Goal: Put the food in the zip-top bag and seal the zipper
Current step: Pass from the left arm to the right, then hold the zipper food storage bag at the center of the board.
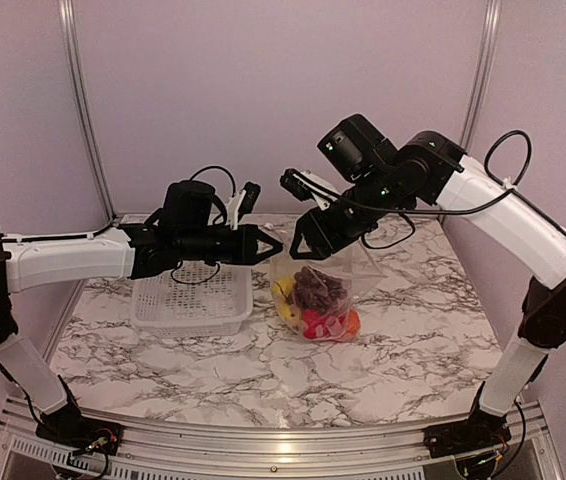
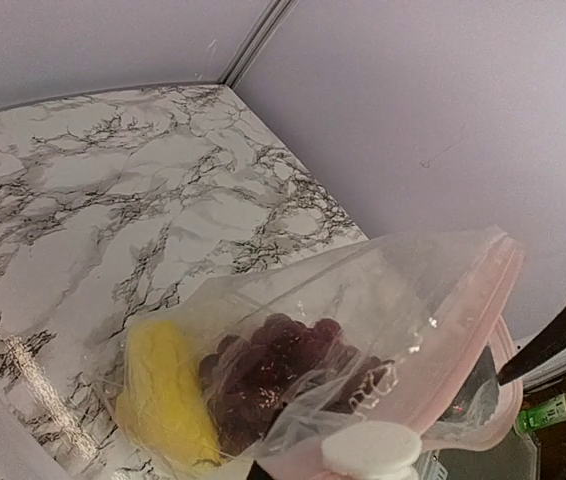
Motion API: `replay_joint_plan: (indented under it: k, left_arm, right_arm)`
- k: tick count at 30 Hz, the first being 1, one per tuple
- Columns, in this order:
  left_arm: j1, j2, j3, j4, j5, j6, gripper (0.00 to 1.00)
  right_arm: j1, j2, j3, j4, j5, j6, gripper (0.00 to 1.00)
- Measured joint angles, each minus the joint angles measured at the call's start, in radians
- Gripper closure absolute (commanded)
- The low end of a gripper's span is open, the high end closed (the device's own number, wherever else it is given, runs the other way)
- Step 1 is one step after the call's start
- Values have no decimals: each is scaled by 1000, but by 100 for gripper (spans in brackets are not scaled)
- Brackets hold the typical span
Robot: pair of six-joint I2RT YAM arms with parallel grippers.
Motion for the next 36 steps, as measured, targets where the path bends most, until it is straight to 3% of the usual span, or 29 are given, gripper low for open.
replay_joint_plan:
  k: [6, 8, 12, 13, 14, 17, 21, 22, 27, 36]
  left_arm:
    - [-9, -36, 0, -17, 22, -11, 100]
    - [-10, -46, 0, -21, 29, -14, 100]
    - [-10, -56, 0, -23, 45, -14, 100]
    - [-10, -58, 0, -24, 50, -13, 97]
    - [-10, -60, 0, -26, 56, -10, 92]
    - [-10, -77, -18, -24, 77, 27, 61]
    - [-10, -158, -93, -14, 69, 125, 35]
    - [-10, -183, -116, -11, 63, 155, 34]
    - [-10, -299, -241, 49, 55, 279, 34]
    - [-10, -249, -257, 149, 179, 377, 42]
  right_arm:
    - [0, 40, -4, 10, 35, -30, 62]
    - [0, 44, -7, 19, 39, -34, 71]
    - [0, 44, -8, 29, 63, -47, 100]
    - [0, 44, -8, 33, 69, -55, 100]
    - [0, 44, -8, 38, 78, -53, 100]
    - [0, 44, -8, 46, 88, -63, 100]
    - [0, 37, -22, 58, 76, -97, 100]
    - [0, 31, -31, 62, 67, -106, 100]
    - [0, -43, -121, 72, -33, -149, 100]
    - [0, -124, -185, 67, -171, -167, 100]
